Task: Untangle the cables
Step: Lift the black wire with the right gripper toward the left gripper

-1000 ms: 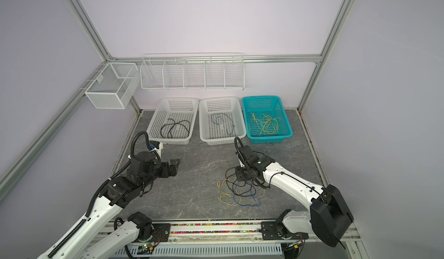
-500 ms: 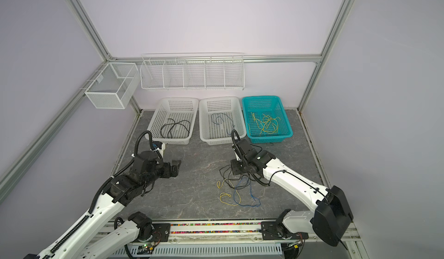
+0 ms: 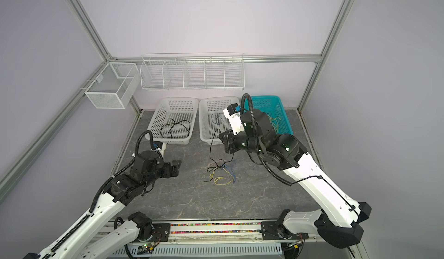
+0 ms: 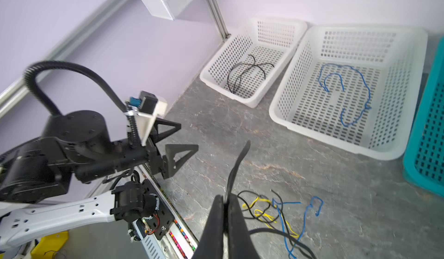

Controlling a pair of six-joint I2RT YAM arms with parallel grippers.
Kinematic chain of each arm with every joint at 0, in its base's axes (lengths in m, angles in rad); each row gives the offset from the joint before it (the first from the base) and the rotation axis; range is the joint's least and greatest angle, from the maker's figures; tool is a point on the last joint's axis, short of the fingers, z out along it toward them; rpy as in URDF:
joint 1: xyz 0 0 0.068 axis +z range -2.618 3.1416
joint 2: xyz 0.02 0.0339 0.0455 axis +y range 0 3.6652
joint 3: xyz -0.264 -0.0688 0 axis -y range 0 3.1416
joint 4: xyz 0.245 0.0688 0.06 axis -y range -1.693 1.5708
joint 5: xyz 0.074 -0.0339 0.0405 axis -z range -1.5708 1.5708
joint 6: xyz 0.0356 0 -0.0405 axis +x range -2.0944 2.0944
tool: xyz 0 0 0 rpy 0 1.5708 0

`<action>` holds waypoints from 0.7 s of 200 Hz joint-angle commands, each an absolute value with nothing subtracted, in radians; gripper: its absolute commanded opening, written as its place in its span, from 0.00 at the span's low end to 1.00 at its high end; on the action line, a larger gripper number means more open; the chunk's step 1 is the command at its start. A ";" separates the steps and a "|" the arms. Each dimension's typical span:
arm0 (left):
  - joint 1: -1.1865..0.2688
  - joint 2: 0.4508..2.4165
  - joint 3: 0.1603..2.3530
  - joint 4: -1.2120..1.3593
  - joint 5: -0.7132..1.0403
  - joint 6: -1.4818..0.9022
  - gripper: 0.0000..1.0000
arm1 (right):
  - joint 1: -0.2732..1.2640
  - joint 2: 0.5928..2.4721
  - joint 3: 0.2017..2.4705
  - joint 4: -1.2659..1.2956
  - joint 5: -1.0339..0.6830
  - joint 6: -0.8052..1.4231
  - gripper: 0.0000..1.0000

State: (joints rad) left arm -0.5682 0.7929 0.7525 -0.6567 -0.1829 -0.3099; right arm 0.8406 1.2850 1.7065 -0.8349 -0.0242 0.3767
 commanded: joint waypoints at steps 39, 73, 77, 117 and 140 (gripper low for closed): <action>-0.572 0.792 0.765 -0.661 -0.165 -0.295 1.00 | 0.848 1.364 1.942 -0.813 -0.186 0.347 0.07; -0.572 0.721 0.765 -0.626 -0.082 -0.271 1.00 | 0.848 1.397 1.957 -0.817 -0.193 0.317 0.07; -0.572 0.704 0.760 -0.612 -0.071 -0.269 1.00 | 0.847 1.401 1.950 -0.814 -0.194 0.316 0.07; -0.572 0.470 0.677 -0.356 0.190 -0.281 1.00 | 0.848 1.431 1.872 -0.752 -0.283 0.319 0.07; -0.572 0.407 0.672 -0.234 0.308 -0.319 1.00 | 0.847 1.455 1.856 -0.745 -0.314 0.313 0.07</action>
